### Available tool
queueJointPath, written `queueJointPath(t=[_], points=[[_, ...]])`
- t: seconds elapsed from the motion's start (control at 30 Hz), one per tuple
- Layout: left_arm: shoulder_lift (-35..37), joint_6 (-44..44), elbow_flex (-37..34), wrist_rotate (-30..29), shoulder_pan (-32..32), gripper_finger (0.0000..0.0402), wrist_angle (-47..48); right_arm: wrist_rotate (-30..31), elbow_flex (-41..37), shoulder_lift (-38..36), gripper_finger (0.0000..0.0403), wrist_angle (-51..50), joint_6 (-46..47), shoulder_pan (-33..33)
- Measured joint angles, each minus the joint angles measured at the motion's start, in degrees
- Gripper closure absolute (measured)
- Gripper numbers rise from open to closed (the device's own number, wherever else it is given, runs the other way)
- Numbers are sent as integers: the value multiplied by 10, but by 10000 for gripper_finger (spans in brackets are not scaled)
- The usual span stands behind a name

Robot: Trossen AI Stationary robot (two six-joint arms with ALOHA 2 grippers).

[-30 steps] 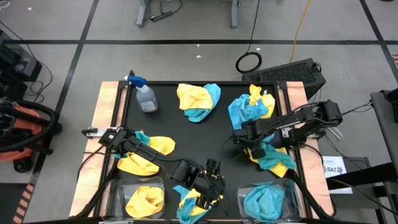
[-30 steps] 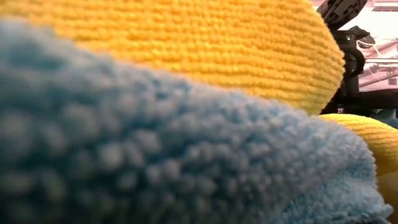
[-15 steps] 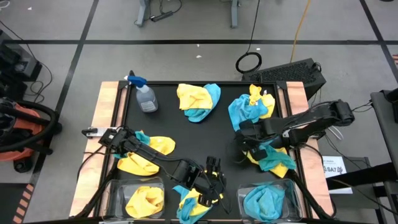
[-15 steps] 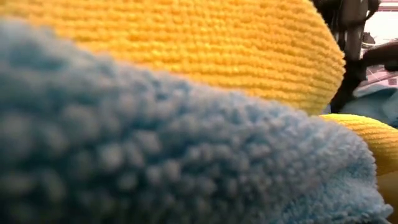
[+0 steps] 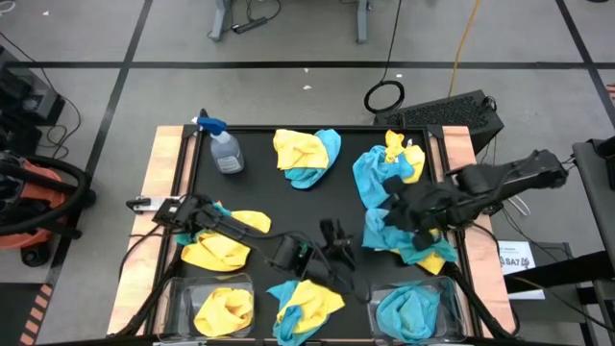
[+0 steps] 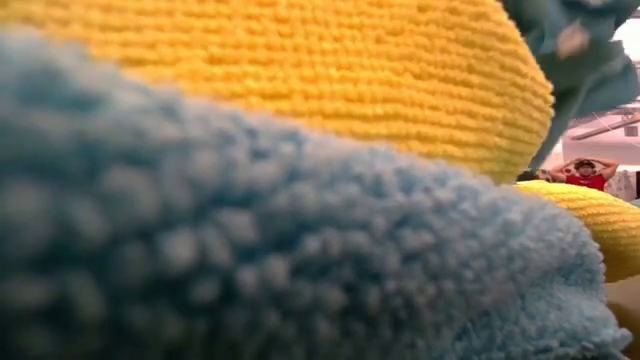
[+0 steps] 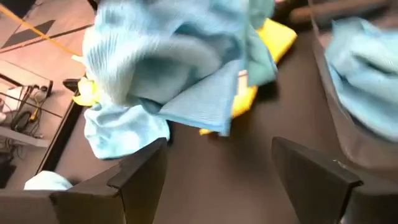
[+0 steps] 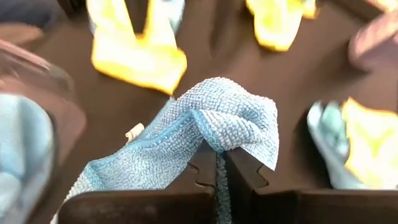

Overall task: Sort microfiber towel by color & place in baskets
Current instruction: Put the blue towel into the right transparent bin

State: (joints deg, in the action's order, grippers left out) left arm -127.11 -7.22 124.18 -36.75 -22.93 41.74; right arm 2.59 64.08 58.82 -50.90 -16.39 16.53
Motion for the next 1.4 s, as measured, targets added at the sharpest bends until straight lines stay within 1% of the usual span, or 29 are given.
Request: queueJointPath(t=[0.1, 0.17, 0.3, 0.37, 0.5, 0.6, 0.63, 0.77, 0.97, 1.17, 1.4], points=[[-3, 1, 0, -1, 11, 107, -41, -3, 19, -18, 399, 6, -4, 20], [-6, 13, 0, -2, 17, 107, -66, -17, 26, -26, 399, 15, -4, 31], [-11, 44, 0, 9, 25, 107, -116, -67, 29, -38, 399, 45, -3, 56], [-12, 59, 0, 27, 25, 107, -120, -97, 29, -40, 399, 52, 7, 71], [-12, 81, 0, 90, 21, 107, -110, -164, 29, -36, 399, 60, 27, 113], [-12, 98, 0, 108, 12, 107, -83, -207, 29, -29, 399, 69, 46, 152], [-12, 105, 0, 109, 9, 107, -73, -213, 29, -26, 399, 73, 50, 165], [-12, 106, 0, 109, 1, 107, -48, -222, 29, -7, 399, 93, 62, 215], [-12, 106, 0, 109, 4, 107, -46, -219, 29, 43, 399, 109, 63, 266], [-12, 106, 0, 109, 3, 107, -45, -209, 29, 113, 399, 109, 70, 293], [-12, 105, 0, 109, 3, 107, -23, -206, 29, 210, 399, 103, 72, 299]])
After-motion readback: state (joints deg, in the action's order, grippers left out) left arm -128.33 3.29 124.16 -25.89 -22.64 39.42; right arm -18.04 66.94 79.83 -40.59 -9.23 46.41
